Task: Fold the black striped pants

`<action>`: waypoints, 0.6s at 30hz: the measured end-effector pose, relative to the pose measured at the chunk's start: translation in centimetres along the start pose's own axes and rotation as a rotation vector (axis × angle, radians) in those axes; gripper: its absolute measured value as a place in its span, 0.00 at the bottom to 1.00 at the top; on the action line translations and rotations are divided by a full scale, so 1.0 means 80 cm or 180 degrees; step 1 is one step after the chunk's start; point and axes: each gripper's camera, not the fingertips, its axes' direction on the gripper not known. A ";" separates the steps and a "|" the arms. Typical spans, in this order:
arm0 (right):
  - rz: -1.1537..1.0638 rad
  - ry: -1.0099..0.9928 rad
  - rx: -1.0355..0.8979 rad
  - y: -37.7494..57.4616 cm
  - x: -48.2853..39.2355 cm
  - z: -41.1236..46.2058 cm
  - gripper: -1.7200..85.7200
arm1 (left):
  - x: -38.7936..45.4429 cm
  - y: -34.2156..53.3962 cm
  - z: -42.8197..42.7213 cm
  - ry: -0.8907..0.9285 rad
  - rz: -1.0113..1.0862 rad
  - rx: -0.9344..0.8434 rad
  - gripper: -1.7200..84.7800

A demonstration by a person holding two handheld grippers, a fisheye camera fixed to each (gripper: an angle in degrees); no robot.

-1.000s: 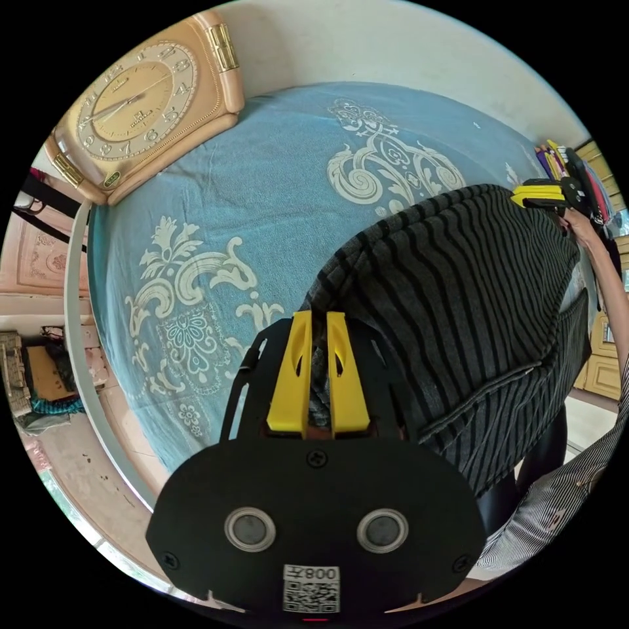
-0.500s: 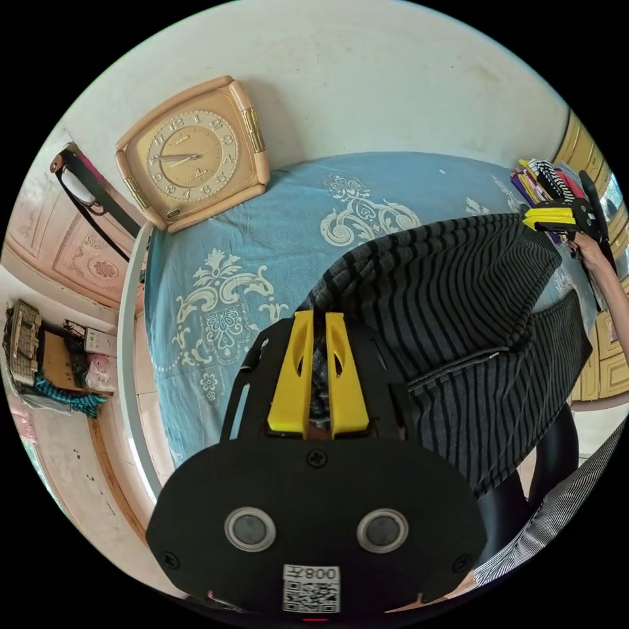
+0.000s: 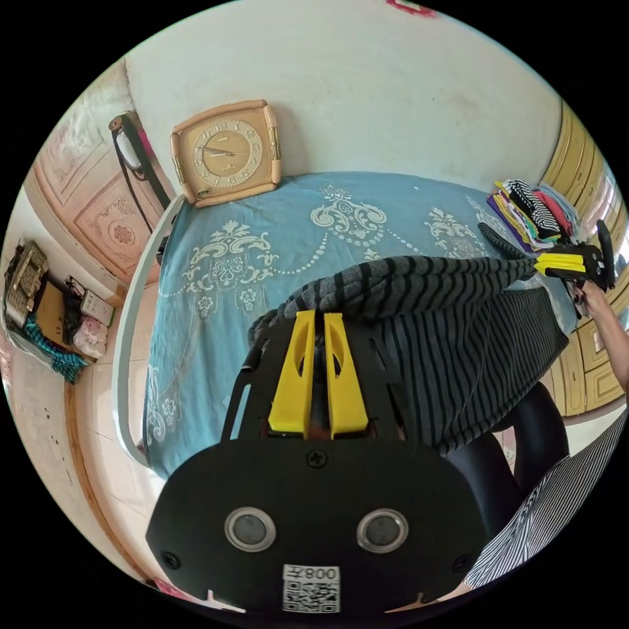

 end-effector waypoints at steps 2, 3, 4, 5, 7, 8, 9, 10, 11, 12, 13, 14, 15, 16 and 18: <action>-0.0038 -0.0053 -0.0036 0.010 -0.029 -0.009 0.04 | -0.003 0.043 -0.011 0.0050 -0.0072 -0.0023 0.04; -0.0052 -0.0064 -0.0052 0.017 -0.047 -0.013 0.04 | -0.004 0.053 -0.013 0.0059 -0.0086 -0.0038 0.04; -0.0059 -0.0054 -0.0061 0.021 -0.056 -0.015 0.04 | -0.005 0.074 -0.016 0.0067 -0.0108 -0.0050 0.04; -0.0060 -0.0055 -0.0096 0.028 -0.074 -0.017 0.04 | -0.006 0.094 -0.019 0.0095 -0.0150 -0.0066 0.04; -0.0028 -0.0109 -0.0168 0.038 -0.097 -0.015 0.04 | -0.008 0.121 -0.021 0.0138 -0.0205 -0.0083 0.04; -0.0040 -0.0160 -0.0238 0.044 -0.114 -0.012 0.04 | -0.009 0.139 -0.020 0.0162 -0.0247 -0.0100 0.03; -0.0082 -0.0152 -0.0307 0.051 -0.131 -0.007 0.04 | -0.009 0.147 -0.019 0.0176 -0.0263 -0.0116 0.03; -0.0091 -0.0138 -0.0335 0.054 -0.139 -0.004 0.04 | -0.008 0.162 -0.017 0.0194 -0.0282 -0.0164 0.03; -0.0106 -0.0139 -0.0396 0.060 -0.154 0.001 0.04 | -0.008 0.177 -0.014 0.0205 -0.0301 -0.0216 0.03; -0.0135 -0.0130 -0.0457 0.065 -0.167 0.006 0.04 | -0.008 0.184 -0.014 0.0212 -0.0307 -0.0237 0.03; -0.0133 -0.0119 -0.0474 0.068 -0.172 0.007 0.04 | -0.006 0.196 -0.014 0.0208 -0.0310 -0.0257 0.03; -0.0121 -0.0117 -0.0504 0.071 -0.181 0.009 0.04 | -0.005 0.206 -0.016 0.0201 -0.0316 -0.0260 0.03; -0.0125 -0.0123 -0.0540 0.074 -0.189 0.009 0.04 | -0.005 0.211 -0.019 0.0200 -0.0321 -0.0255 0.03; -0.0118 -0.0117 -0.0543 0.076 -0.192 0.008 0.04 | -0.003 0.220 -0.025 0.0194 -0.0322 -0.0215 0.03; -0.0097 -0.0096 -0.0481 0.081 -0.201 -0.005 0.04 | -0.002 0.232 -0.035 0.0181 -0.0297 -0.0161 0.03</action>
